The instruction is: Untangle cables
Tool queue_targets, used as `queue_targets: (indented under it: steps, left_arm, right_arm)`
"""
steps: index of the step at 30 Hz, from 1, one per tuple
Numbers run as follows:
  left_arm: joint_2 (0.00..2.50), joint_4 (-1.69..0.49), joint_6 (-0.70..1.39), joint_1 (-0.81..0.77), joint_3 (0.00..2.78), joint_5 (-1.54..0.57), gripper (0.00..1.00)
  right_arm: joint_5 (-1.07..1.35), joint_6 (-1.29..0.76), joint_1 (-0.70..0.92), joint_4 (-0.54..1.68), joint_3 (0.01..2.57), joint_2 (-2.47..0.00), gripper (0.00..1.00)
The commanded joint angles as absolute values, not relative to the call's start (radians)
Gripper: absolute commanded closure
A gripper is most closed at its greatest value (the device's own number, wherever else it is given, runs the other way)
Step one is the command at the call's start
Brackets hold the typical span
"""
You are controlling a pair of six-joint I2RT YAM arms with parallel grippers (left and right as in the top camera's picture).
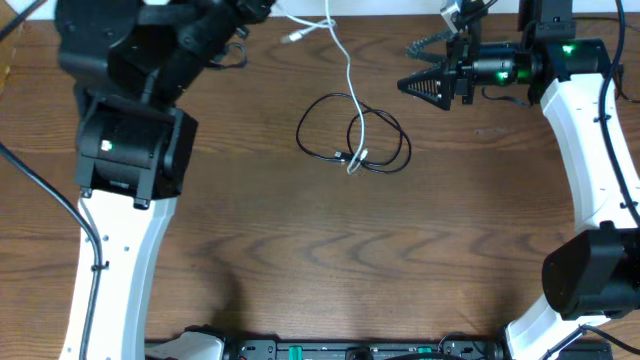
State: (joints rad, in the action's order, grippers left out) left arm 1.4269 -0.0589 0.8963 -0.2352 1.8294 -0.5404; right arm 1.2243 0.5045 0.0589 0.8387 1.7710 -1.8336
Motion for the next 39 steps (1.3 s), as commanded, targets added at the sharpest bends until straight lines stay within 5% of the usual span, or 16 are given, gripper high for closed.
queue_targets:
  steps: [1,12,14,16,17,24,30,39]
  left_arm:
    - [1.418,-0.046,1.014,-0.212,1.854,-0.624,0.92]
    - [1.423,-0.051,1.030,-0.213,1.854,-0.712,0.92]
    - [1.424,-0.053,1.030,-0.213,1.853,-0.715,0.93]
    - [1.425,-0.073,1.015,-0.212,1.853,-0.714,0.93]
    - [1.426,-0.099,0.958,-0.212,1.853,-0.710,0.93]
    - [1.449,-0.440,0.717,-0.212,1.851,-0.418,0.92]
    - [1.518,-0.666,0.676,-0.213,1.851,-0.224,0.53]
    - [1.626,-0.759,0.621,-0.212,1.851,-0.223,0.25]
  right_arm:
    - [1.332,0.544,0.109,0.803,1.766,-1.835,0.17]
    - [1.257,0.367,0.273,0.536,1.766,-1.835,0.31]
    - [1.225,0.328,0.282,0.507,1.766,-1.835,0.51]
    - [1.163,0.266,0.283,0.497,1.766,-1.835,0.90]
    - [1.079,0.175,0.279,0.498,1.766,-1.835,0.99]
    - [0.703,-0.067,0.195,0.590,1.766,-1.819,0.99]
    - [0.593,-0.244,0.084,0.625,1.806,-1.703,0.99]
    - [0.391,-0.371,-0.096,0.770,1.908,-1.495,0.99]
